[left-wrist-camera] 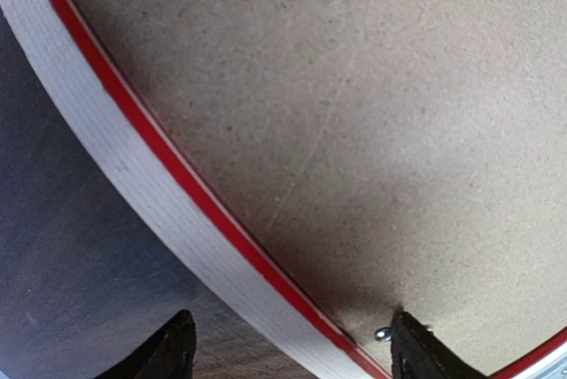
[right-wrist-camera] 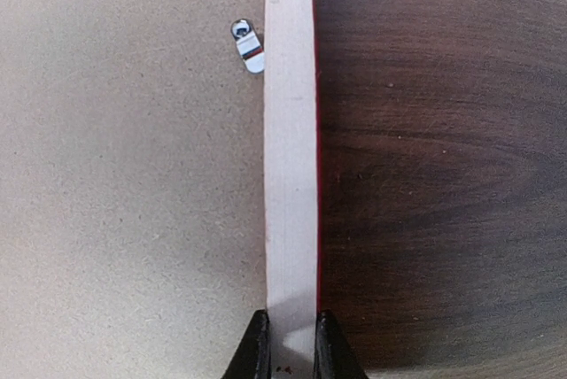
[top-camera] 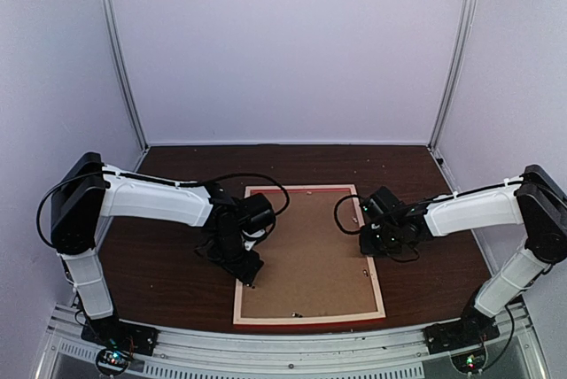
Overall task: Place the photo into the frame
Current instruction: Press the fastener onto the backboard.
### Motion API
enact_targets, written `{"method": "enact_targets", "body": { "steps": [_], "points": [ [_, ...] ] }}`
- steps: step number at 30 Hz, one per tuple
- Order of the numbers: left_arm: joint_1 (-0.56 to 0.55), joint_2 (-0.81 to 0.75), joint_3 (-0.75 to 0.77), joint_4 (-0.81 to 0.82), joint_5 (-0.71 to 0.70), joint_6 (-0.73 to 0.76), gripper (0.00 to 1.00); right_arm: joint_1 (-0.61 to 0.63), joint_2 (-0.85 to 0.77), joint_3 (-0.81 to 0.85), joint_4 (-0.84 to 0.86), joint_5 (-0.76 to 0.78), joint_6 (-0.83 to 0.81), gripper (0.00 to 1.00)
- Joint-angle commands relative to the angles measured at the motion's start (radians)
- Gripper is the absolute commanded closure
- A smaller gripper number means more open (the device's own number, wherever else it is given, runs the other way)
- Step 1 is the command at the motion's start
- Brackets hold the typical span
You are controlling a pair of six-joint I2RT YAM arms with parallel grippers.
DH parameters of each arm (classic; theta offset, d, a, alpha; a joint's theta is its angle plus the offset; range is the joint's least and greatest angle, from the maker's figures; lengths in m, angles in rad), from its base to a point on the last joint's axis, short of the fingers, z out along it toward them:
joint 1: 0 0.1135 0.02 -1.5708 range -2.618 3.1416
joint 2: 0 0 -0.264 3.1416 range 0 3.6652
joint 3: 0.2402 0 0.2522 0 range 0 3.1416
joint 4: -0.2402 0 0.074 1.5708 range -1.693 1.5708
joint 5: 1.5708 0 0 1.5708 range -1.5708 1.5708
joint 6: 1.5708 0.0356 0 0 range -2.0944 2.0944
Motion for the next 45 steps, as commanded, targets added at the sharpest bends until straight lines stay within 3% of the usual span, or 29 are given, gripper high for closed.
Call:
{"method": "enact_targets", "body": {
  "steps": [1, 10, 27, 38, 45],
  "points": [
    [-0.015, 0.009, 0.015, 0.072, 0.06, 0.023, 0.24, 0.007, 0.046, -0.032, -0.011, -0.038, 0.036, 1.0],
    [-0.016, 0.008, 0.017, 0.121, 0.062, 0.028, 0.2, 0.007, 0.049, -0.024, -0.016, -0.038, 0.03, 1.0],
    [-0.014, -0.052, -0.067, 0.081, 0.048, 0.008, 0.25, 0.008, 0.064, -0.033, 0.0, -0.048, 0.033, 1.0],
    [-0.015, -0.065, -0.105, 0.071, 0.038, -0.001, 0.45, 0.011, 0.053, -0.039, 0.0, -0.047, 0.037, 1.0],
    [-0.015, -0.065, -0.12, 0.074, 0.038, -0.006, 0.53, 0.012, 0.052, -0.04, 0.001, -0.044, 0.039, 1.0]
  ]
}}
